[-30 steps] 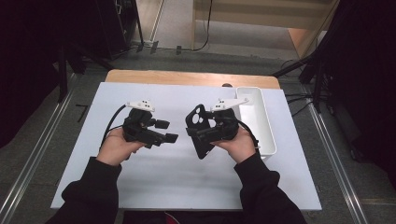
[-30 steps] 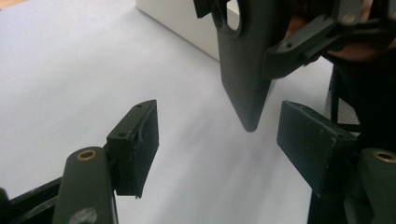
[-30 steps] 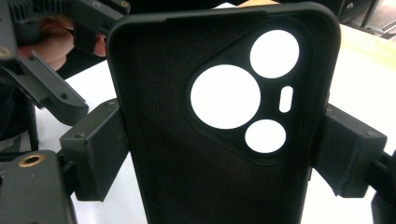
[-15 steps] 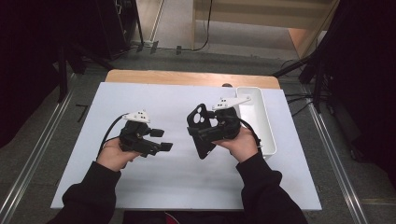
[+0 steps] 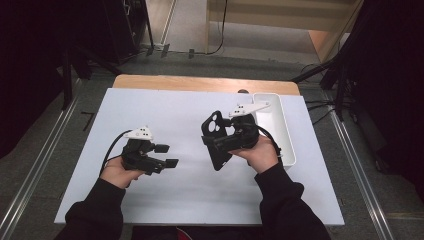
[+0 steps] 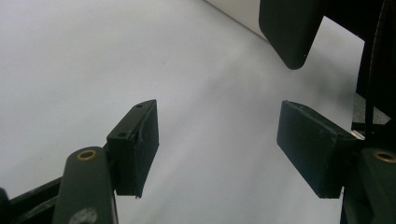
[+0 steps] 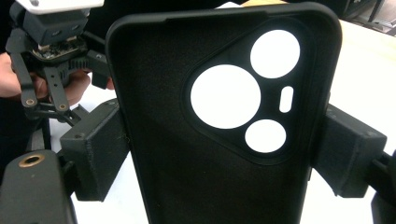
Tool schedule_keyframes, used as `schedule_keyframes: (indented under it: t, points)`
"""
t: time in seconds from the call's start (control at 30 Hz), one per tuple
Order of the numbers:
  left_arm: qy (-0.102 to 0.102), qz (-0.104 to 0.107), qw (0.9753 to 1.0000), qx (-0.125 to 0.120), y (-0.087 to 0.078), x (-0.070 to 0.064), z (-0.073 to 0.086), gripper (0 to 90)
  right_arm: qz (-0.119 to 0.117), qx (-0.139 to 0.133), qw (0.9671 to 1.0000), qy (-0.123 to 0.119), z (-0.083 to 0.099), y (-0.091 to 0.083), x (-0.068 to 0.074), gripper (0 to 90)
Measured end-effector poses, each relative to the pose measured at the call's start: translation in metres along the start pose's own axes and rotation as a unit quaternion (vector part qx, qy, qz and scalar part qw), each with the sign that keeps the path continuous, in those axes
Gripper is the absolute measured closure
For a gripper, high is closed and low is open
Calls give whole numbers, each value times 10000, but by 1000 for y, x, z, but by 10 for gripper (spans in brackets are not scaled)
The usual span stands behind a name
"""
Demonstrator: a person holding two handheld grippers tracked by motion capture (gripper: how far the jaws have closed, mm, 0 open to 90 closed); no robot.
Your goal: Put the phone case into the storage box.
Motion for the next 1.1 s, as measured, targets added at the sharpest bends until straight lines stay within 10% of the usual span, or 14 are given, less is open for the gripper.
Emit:
schedule_keyframes:
  t: [1.1]
  points:
    - [-220,-161,9996,4,-10,13,35,292,131,-68,9997,218,-8,-35,-13,122]
Point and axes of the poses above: each handheld gripper's, and its own axes: y roughly forward along the jaws, z roughly out of its underside, x roughly to its left, the point moved 5 cm from there along y, roughly forward along the jaws, and after that the axes turned 13 degrees about -y, right-handed, at the moved point
